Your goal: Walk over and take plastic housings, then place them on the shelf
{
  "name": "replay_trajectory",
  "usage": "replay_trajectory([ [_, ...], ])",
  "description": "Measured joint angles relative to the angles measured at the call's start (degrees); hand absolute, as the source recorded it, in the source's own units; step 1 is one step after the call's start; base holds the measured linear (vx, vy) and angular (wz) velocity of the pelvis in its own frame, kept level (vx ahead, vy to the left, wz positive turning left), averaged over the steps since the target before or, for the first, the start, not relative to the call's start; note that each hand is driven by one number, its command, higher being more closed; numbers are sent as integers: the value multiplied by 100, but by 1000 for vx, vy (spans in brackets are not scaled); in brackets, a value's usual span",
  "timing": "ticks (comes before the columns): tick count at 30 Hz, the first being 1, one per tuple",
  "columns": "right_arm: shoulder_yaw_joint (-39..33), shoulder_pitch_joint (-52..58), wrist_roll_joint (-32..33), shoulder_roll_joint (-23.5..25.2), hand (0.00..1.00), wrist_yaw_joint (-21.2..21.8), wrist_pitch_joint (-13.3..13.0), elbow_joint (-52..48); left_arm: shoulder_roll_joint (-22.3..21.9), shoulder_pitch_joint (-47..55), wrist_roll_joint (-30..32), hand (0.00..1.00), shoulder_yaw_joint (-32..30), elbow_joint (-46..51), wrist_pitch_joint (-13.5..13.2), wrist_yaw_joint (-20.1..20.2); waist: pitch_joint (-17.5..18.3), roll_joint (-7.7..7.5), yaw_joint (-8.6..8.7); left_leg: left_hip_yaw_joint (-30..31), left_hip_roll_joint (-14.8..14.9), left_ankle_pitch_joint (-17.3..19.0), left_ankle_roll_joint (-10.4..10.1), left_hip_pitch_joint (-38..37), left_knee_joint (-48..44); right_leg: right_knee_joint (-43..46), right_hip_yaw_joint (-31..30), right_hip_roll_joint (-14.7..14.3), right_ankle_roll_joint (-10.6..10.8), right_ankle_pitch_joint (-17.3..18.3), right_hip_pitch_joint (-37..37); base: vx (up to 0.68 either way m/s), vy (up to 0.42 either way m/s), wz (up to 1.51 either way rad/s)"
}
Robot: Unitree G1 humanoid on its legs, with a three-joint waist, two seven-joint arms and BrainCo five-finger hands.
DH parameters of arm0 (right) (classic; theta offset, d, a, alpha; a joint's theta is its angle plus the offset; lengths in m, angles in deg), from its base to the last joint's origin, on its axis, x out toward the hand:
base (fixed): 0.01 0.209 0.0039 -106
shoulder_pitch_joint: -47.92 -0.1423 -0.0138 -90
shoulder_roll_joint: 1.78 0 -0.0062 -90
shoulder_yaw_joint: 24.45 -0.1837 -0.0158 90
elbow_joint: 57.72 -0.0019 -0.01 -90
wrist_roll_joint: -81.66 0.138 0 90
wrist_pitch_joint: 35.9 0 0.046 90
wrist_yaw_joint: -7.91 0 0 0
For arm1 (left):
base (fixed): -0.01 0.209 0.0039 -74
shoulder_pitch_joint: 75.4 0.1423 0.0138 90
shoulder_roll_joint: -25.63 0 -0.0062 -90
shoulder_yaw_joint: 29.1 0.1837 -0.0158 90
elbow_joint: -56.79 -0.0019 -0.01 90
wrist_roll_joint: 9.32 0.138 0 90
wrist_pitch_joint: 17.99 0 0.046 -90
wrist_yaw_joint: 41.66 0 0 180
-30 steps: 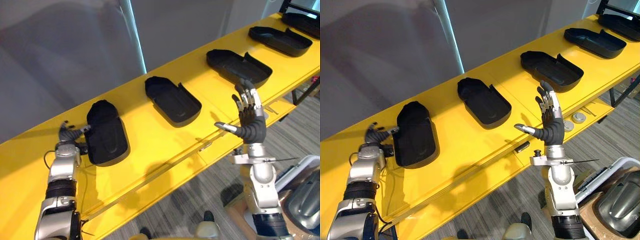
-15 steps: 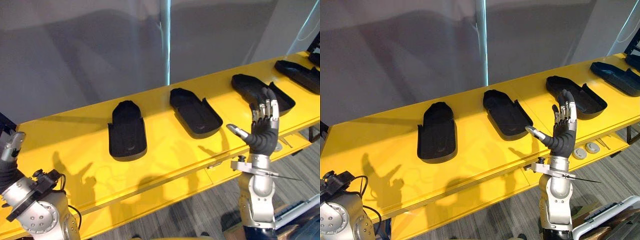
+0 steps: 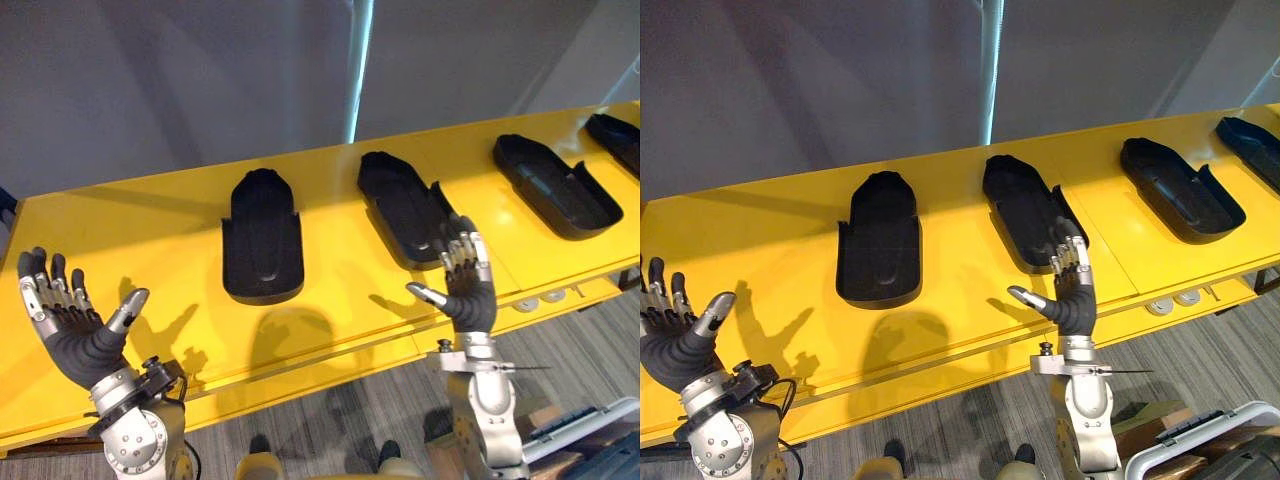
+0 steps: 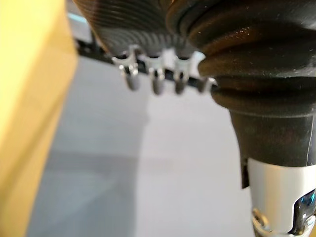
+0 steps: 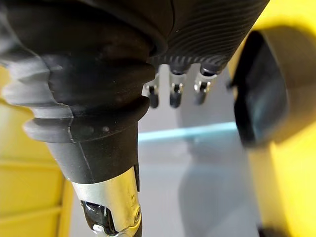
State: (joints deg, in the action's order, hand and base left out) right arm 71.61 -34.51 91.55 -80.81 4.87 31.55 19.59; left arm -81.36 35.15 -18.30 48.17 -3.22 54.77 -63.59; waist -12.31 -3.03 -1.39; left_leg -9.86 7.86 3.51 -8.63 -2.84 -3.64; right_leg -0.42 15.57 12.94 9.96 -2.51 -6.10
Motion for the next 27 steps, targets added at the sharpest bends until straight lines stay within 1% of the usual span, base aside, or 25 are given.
replay_trajectory([
  [2, 11, -51, -171, -48, 0, -120, -1, -1, 34, 13, -29, 0, 3, -133, 251, 294, 1, -1, -15, -36, 25, 86, 0, -1, -119, 42, -18, -4, -23, 14, -4, -12, 24, -11],
  [4, 5, -74, -178, -119, 0, -151, -1, -5, 74, 20, -259, 0, 13, -409, 602, 793, 1, -1, -14, -128, 60, 172, 6, 5, -231, 75, -50, -13, -74, 46, 17, -16, 16, -18],
  [5, 1, -75, -181, -140, 0, -157, -1, -18, 76, 29, -334, 0, 16, -483, 701, 948, 0, 0, -14, -161, 69, 199, 6, 7, -265, 73, -82, -16, -78, 49, 23, -31, 13, -27],
  [7, -124, -71, -236, -242, 0, -164, -13, -80, 144, 33, -666, 0, 121, -811, 1069, 1560, 22, 45, 3, -240, 91, 279, 14, 92, -342, 72, -175, -25, -89, 62, 105, -36, 8, -21],
  [8, -166, -70, -236, -276, 0, -161, -15, -124, 197, 24, -795, 0, 175, -870, 1150, 1703, 24, 47, 29, -252, 95, 283, 7, 115, -376, 71, -184, -26, -89, 62, 133, 8, 9, -13],
  [9, -256, -62, -237, -343, 0, -152, -16, -250, 307, 34, -974, 0, 285, -952, 1272, 1943, 30, 61, 52, -298, 103, 282, 0, 119, -400, 84, -238, -32, -84, 55, 205, 27, 12, -13],
  [10, -312, -61, -267, -370, 0, -146, -27, -306, 324, 31, -1043, 0, 300, -977, 1329, 2063, 29, 65, 58, -309, 104, 278, -4, 122, -415, 82, -272, -36, -74, 45, 217, 39, 12, -16],
  [11, -450, -28, -294, -456, 0, -115, -86, -437, 328, 3, -1129, 0, 318, -1043, 1471, 2249, 47, 97, 95, -325, 117, 305, -14, 121, -463, 83, -292, -43, -70, 43, 211, 25, 7, -9],
  [13, -630, 5, -292, -532, 0, -82, -167, -609, 409, -55, -1188, 0, 401, -1155, 1545, 2353, 63, 126, 124, -330, 117, 312, -14, 116, -460, 81, -295, -43, -70, 42, 210, 18, 6, -2],
  [14, -705, 5, -304, -585, 0, -69, -195, -690, 508, -93, -1284, 0, 445, -1184, 1649, 2410, 70, 137, 145, -330, 118, 312, -14, 113, -453, 81, -302, -45, -70, 42, 210, 0, 0, 0],
  [15, -728, 3, -343, -614, 0, -69, -200, -715, 551, -109, -1298, 0, 458, -1227, 1663, 2461, 76, 148, 154, -333, 118, 312, -14, 109, -449, 82, -305, -45, -70, 42, 210, 0, 0, 0],
  [16, -759, 3, -386, -671, 0, -63, -209, -730, 590, -159, -1301, 0, 474, -1313, 1737, 2498, 91, 168, 173, -344, 118, 312, -14, 99, -440, 83, -310, -45, -71, 42, 210, 0, 0, 0],
  [18, -776, 6, -386, -701, 0, -58, -209, -734, 665, -224, -1301, 0, 507, -1407, 1869, 2496, 109, 196, 198, -347, 117, 312, -14, 96, -431, 81, -314, -45, -71, 42, 211, 0, 0, 0],
  [22, -820, 9, -386, -786, 0, -59, -194, -843, 737, -317, -1293, 0, 536, -1553, 2020, 2459, 190, 327, 209, -417, 118, 310, -15, 86, -382, 74, -366, -46, -67, 39, 223, -20, 1, -5],
  [25, -828, 13, -385, -820, 0, -57, -193, -967, 736, -319, -1288, 0, 590, -1560, 2105, 2376, 246, 410, 217, -493, 119, 308, -15, 90, -366, 74, -464, -47, -52, 27, 295, -10, 3, -13],
  [27, -833, 52, -385, -820, 0, -57, -192, -968, 734, -328, -1245, 0, 659, -1560, 2107, 2284, 260, 425, 227, -492, 118, 305, -19, 85, -370, 74, -464, -49, -51, 26, 295, 3, 3, -2],
])
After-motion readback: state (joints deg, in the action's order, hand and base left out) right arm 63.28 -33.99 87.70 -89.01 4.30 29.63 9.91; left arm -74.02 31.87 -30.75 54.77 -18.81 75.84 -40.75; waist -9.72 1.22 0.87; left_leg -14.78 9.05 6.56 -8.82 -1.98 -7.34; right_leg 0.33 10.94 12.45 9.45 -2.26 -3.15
